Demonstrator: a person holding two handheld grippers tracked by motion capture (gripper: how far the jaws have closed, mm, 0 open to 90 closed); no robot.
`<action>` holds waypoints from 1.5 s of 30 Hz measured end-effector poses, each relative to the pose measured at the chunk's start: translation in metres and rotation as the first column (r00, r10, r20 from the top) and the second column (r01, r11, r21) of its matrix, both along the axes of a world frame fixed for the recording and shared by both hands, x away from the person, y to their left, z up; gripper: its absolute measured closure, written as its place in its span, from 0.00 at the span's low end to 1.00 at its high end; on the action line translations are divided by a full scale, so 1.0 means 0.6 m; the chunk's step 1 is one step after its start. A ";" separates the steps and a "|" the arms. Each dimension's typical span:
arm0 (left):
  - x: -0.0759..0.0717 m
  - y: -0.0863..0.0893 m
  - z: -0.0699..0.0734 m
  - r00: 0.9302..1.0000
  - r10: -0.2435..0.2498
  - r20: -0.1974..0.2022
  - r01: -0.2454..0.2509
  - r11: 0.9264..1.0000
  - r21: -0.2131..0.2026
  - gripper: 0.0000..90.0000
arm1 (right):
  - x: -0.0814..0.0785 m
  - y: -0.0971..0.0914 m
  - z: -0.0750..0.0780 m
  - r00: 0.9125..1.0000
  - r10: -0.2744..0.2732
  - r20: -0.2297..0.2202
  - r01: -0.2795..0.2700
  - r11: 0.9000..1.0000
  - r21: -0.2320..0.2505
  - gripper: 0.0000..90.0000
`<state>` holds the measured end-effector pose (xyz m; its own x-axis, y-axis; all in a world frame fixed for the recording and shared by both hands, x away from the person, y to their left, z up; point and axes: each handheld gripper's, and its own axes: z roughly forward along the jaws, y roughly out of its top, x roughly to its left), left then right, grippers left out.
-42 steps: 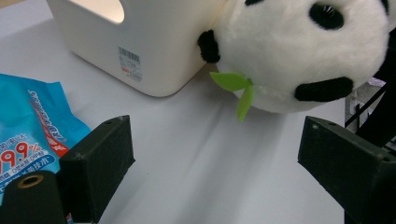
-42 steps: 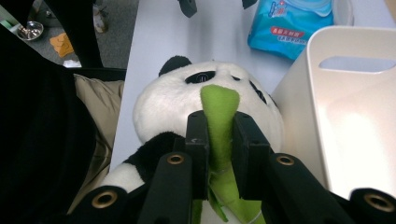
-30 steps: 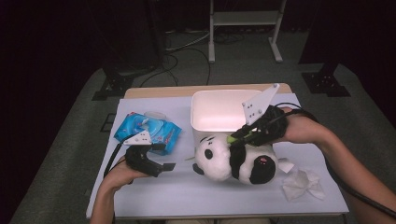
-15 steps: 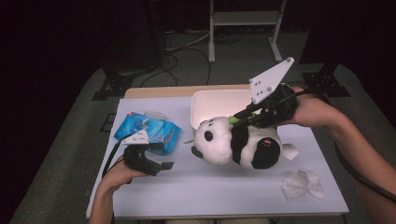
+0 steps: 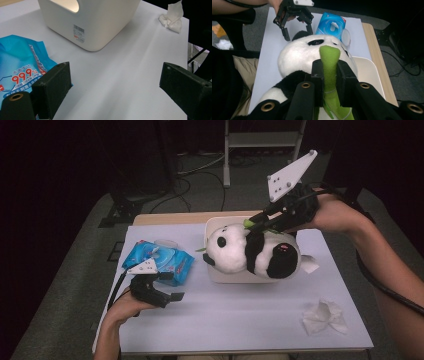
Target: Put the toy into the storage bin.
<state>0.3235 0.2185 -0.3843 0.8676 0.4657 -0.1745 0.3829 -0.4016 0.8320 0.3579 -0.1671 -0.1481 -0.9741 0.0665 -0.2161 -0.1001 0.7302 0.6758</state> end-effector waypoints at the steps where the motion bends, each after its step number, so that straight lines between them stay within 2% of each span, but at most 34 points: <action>1: 0.000 0.000 0.000 1.000 0.002 -0.001 -0.002 1.000 -0.001 0.11 | 0.006 0.000 -0.001 1.000 -0.008 -0.004 0.008 1.000 -0.001 0.86; 5: 0.001 0.002 0.000 1.000 0.007 -0.001 -0.007 1.000 -0.003 0.11 | 0.026 0.000 -0.004 1.000 -0.023 -0.014 0.023 0.999 -0.025 0.86; 9: 0.000 0.003 0.001 1.000 0.009 0.000 -0.009 1.000 -0.010 0.11 | 0.047 -0.005 -0.006 0.999 -0.036 -0.029 0.036 0.999 -0.011 0.86; 14: 0.001 0.004 0.001 1.000 0.007 0.000 -0.007 1.000 -0.008 0.11 | 0.074 -0.004 -0.016 0.997 -0.055 -0.046 0.054 0.998 -0.026 0.86; 23: 0.002 0.006 0.000 1.000 0.008 -0.005 -0.008 1.000 -0.012 0.11 | 0.128 0.002 -0.039 0.994 -0.081 -0.080 0.077 0.996 -0.045 0.86; 29: 0.002 0.007 -0.003 1.000 0.014 -0.010 -0.014 1.000 -0.010 0.11 | 0.158 0.005 -0.067 0.989 -0.114 -0.096 0.109 0.992 -0.058 0.85; 34: 0.002 0.006 -0.003 1.000 0.012 -0.009 -0.012 1.000 -0.009 0.11 | 0.175 0.007 -0.090 0.984 -0.142 -0.110 0.135 0.988 -0.069 0.85; 45: 0.002 0.003 -0.006 1.000 0.009 -0.015 -0.009 1.000 -0.006 0.11 | 0.201 0.018 -0.115 0.979 -0.172 -0.114 0.164 0.984 -0.073 0.85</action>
<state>0.3249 0.2200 -0.3880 0.8608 0.4721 -0.1903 0.3986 -0.3927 0.8288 0.4784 -0.1561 -0.2172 -0.9691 0.2214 -0.1082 0.1060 0.7710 0.6280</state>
